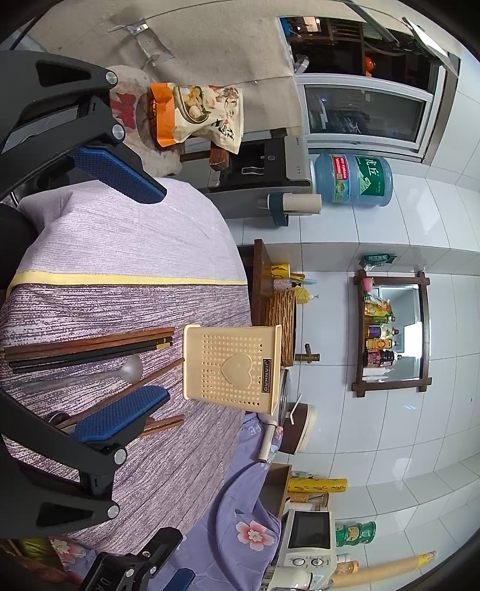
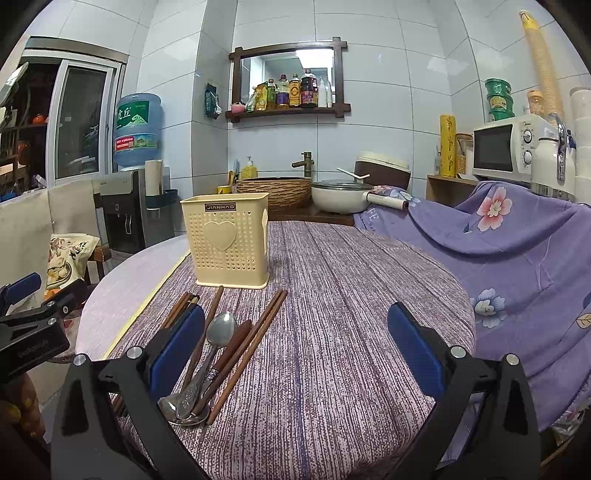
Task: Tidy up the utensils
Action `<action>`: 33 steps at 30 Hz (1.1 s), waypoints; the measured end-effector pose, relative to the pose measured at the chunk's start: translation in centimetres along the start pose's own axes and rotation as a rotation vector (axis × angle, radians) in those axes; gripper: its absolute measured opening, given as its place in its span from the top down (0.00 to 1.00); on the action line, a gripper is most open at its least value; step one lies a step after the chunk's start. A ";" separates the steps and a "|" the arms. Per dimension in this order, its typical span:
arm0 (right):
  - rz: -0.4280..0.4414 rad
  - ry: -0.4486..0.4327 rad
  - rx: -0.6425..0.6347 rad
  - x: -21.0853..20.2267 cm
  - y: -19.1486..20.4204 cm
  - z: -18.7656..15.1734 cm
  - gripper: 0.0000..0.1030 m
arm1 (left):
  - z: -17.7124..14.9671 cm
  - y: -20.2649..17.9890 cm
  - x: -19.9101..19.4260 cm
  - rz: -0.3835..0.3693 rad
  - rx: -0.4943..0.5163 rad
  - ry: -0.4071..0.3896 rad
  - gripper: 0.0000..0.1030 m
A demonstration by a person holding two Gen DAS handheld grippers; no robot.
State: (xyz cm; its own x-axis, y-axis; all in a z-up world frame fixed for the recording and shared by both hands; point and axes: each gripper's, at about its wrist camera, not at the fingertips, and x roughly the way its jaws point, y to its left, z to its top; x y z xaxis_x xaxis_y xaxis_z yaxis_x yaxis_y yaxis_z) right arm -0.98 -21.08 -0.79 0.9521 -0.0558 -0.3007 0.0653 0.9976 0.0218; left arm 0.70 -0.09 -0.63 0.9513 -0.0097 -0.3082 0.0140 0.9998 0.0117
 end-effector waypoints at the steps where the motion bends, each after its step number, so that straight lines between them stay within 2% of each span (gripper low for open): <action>1: 0.000 0.000 0.000 0.0 0.0 0.0 0.05 | -0.1 0.1 0.0 0.000 0.000 0.001 0.06; 26: -0.008 0.017 0.000 0.6 -0.2 -0.1 0.05 | -0.4 0.0 0.2 -0.015 0.001 0.018 0.06; 29: -0.006 0.032 0.000 1.1 -0.5 -0.1 0.05 | -0.4 0.1 0.9 -0.008 0.011 0.043 0.06; 33: 0.017 0.122 0.056 3.5 -1.6 0.0 0.05 | -0.1 0.8 3.1 -0.011 0.019 0.133 0.06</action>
State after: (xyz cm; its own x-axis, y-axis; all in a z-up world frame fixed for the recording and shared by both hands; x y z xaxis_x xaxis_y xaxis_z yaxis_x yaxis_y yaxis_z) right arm 2.24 -22.88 -1.84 0.9102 -0.0306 -0.4131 0.0696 0.9944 0.0798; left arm 3.63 0.66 -1.67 0.9020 -0.0174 -0.4315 0.0312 0.9992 0.0248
